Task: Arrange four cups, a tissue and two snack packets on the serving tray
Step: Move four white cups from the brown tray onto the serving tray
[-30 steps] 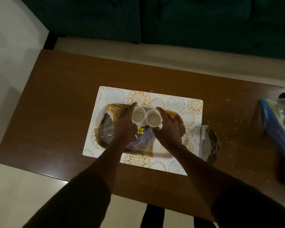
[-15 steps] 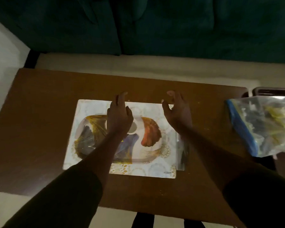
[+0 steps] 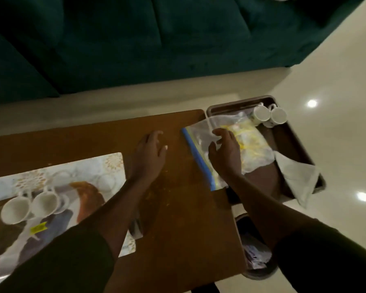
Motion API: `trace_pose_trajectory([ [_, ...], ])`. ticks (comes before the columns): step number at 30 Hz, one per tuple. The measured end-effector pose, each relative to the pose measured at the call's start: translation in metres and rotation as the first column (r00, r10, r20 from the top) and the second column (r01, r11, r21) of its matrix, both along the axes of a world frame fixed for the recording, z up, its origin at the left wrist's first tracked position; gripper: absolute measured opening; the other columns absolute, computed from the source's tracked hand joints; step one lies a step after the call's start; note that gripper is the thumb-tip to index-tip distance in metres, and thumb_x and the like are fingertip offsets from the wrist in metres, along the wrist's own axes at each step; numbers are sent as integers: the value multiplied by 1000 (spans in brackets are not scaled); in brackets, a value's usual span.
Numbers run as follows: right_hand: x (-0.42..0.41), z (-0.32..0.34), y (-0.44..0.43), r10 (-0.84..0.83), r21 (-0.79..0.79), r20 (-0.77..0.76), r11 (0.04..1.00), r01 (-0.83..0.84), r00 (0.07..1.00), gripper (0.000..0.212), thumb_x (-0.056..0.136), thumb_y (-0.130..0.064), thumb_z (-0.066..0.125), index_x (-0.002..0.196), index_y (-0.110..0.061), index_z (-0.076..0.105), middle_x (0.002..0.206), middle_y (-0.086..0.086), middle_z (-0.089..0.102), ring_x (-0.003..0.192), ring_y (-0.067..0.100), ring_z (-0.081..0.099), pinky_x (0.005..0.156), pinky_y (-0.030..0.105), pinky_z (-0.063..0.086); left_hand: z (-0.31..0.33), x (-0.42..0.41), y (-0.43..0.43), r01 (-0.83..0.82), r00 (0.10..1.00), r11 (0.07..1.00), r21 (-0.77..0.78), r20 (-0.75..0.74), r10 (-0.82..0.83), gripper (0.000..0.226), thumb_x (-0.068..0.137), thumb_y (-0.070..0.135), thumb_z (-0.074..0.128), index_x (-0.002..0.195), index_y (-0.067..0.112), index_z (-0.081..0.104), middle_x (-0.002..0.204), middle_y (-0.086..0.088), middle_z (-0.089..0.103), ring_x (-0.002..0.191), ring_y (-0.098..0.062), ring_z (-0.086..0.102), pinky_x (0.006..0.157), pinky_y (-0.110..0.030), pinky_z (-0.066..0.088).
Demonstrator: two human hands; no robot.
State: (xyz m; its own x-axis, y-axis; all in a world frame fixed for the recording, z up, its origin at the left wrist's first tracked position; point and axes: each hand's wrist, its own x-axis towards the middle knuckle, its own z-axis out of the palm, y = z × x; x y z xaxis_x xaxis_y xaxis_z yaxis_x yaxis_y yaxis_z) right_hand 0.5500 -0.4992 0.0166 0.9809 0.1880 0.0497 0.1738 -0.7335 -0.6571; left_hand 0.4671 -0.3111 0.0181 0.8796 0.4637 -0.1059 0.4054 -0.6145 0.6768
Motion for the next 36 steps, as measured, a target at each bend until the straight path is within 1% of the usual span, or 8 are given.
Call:
trace_pose_trajectory([
  [6, 46, -3, -90, -111, 6, 12, 994, 111, 994, 31, 82, -5, 59, 113, -10, 59, 113, 5, 61, 89, 21, 61, 73, 29, 48, -6, 64, -86, 98, 995, 994, -38, -5, -98, 43, 89, 21, 66, 129, 21, 52, 118, -5, 59, 105, -23, 58, 78, -34, 49],
  [10, 86, -4, -150, -162, -74, -3, 984, 162, 987, 28, 80, -7, 56, 108, -4, 58, 105, 12, 60, 95, 29, 58, 75, 29, 41, -14, 108, -140, 136, 991, 986, -94, 28, -134, 44, 84, 19, 71, 125, 17, 55, 112, -8, 60, 102, -27, 59, 80, -32, 48],
  [14, 137, -2, -190, -157, -116, -37, 982, 152, 987, 53, 73, -44, 45, 112, -10, 55, 114, 12, 61, 111, 31, 52, 87, 34, 42, -22, 157, -191, 159, 987, 980, -119, 38, -156, 56, 85, 24, 71, 136, 20, 48, 129, -8, 55, 116, -27, 56, 95, -42, 48],
  [17, 172, -15, -209, -123, -45, -93, 992, 119, 988, 60, 71, -49, 59, 122, -21, 46, 128, 11, 52, 120, 31, 46, 90, 41, 43, -30, 194, -229, 229, 972, 966, -116, 74, -222, 62, 85, 17, 70, 141, 18, 43, 142, -6, 46, 130, -25, 47, 104, -37, 42],
  [21, 210, -46, -217, -52, -157, -82, 987, 38, 995, 79, 71, -42, 76, 135, -16, 39, 135, 6, 49, 122, 27, 46, 85, 36, 43, -50, 234, -263, 243, 969, 967, -75, 72, -238, 69, 83, 11, 71, 144, 21, 39, 144, -4, 42, 132, -25, 43, 102, -38, 45],
  [27, 231, -72, -217, 36, -198, -66, 979, -49, 997, 73, 71, -46, 73, 131, -14, 45, 129, 6, 57, 116, 28, 49, 86, 40, 43, -74, 258, -288, 70, 992, 996, 57, 104, -75, 75, 86, 20, 69, 150, 21, 30, 159, -13, 20, 142, -32, 33, 106, -37, 42],
  [32, 229, -77, -216, 31, -170, -83, 984, -45, 996, 61, 72, -41, 72, 123, -14, 50, 120, 5, 61, 114, 26, 50, 81, 35, 42, -78, 274, -283, -10, 1000, 998, -59, -1, 10, 78, 86, 30, 68, 151, 21, 27, 151, -10, 40, 138, -29, 38, 106, -40, 38],
  [36, 224, -69, -224, -20, -125, -61, 992, 12, 998, 58, 69, -48, 72, 114, -14, 56, 110, 3, 64, 103, 24, 55, 70, 27, 35, -68, 269, -284, -18, 1000, 991, -133, 18, 21, 80, 80, 34, 74, 149, 20, 34, 149, -7, 45, 137, -27, 39, 105, -36, 36],
])
